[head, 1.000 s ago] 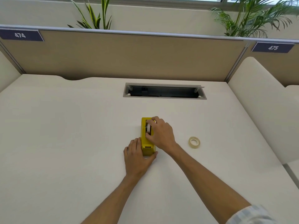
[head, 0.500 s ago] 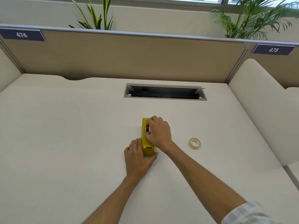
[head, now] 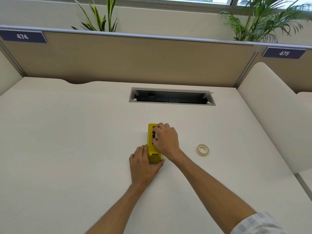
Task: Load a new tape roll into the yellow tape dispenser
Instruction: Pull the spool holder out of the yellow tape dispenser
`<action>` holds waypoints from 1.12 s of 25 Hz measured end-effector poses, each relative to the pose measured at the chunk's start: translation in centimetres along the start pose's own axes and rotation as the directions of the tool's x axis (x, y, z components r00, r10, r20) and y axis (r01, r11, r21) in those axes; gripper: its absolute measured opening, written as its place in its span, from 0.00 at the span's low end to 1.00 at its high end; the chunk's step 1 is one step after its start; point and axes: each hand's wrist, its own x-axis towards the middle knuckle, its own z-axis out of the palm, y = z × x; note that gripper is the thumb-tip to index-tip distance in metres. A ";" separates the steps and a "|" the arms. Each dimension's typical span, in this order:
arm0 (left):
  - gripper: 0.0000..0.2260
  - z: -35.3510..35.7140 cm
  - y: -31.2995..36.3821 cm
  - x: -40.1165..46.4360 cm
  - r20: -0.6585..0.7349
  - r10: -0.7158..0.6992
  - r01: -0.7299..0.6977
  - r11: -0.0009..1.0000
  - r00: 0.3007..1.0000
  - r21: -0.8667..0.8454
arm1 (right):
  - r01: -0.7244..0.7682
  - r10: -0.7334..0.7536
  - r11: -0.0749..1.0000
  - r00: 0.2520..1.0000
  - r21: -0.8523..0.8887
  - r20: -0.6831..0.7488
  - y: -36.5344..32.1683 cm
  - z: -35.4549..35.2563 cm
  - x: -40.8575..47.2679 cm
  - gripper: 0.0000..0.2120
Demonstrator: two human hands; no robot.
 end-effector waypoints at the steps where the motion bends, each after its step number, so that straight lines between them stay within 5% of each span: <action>1: 0.38 0.0 0.0 0.0 -0.002 -0.001 0.001 1.000 1.000 0.001 | 0.002 -0.002 1.000 1.000 0.000 -0.001 0.0 0.0 0.0 0.12; 28: 0.39 -0.1 0.0 0.0 0.006 -0.013 0.013 1.000 1.000 0.022 | 0.035 -0.040 0.986 0.999 0.160 0.029 0.2 -0.4 0.3 0.12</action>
